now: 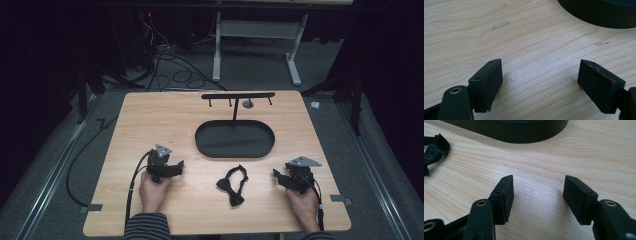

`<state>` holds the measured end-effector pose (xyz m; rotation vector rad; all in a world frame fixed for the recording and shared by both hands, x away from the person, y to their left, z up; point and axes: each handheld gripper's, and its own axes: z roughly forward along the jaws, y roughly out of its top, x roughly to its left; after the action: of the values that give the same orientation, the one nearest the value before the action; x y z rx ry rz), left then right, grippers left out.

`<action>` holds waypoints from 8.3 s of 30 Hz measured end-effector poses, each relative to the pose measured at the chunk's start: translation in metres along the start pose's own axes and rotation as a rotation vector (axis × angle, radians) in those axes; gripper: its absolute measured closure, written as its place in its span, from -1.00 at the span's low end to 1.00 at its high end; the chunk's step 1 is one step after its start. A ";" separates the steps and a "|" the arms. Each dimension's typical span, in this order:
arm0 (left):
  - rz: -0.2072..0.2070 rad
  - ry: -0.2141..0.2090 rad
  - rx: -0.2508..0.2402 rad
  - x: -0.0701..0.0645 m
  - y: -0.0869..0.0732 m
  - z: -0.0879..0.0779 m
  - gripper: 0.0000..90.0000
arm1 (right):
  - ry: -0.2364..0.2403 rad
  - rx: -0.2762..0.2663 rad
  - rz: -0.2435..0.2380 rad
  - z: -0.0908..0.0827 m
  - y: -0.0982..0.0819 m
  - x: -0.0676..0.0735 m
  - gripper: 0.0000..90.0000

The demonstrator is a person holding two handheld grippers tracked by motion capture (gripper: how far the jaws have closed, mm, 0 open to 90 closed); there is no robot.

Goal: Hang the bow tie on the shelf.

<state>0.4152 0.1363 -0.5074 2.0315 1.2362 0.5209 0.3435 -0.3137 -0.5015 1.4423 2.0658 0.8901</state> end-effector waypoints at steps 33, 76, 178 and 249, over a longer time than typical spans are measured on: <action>-0.001 -0.003 0.001 0.001 0.001 0.001 -0.54 | 0.002 -0.001 -0.009 0.000 0.000 0.002 -0.02; 0.000 -0.001 0.002 0.001 0.001 0.001 -0.54 | 0.280 -0.005 -0.045 0.017 0.033 0.073 0.28; -0.003 0.003 -0.001 0.001 0.002 0.001 -0.53 | 0.252 -0.210 -0.177 -0.046 0.154 0.045 0.99; -0.003 0.001 -0.001 0.001 0.001 0.001 -0.54 | 0.166 -0.152 -0.066 0.000 0.220 0.010 0.98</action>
<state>0.4171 0.1365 -0.5073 2.0290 1.2388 0.5209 0.4804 -0.2520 -0.3410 1.2509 2.0992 1.1464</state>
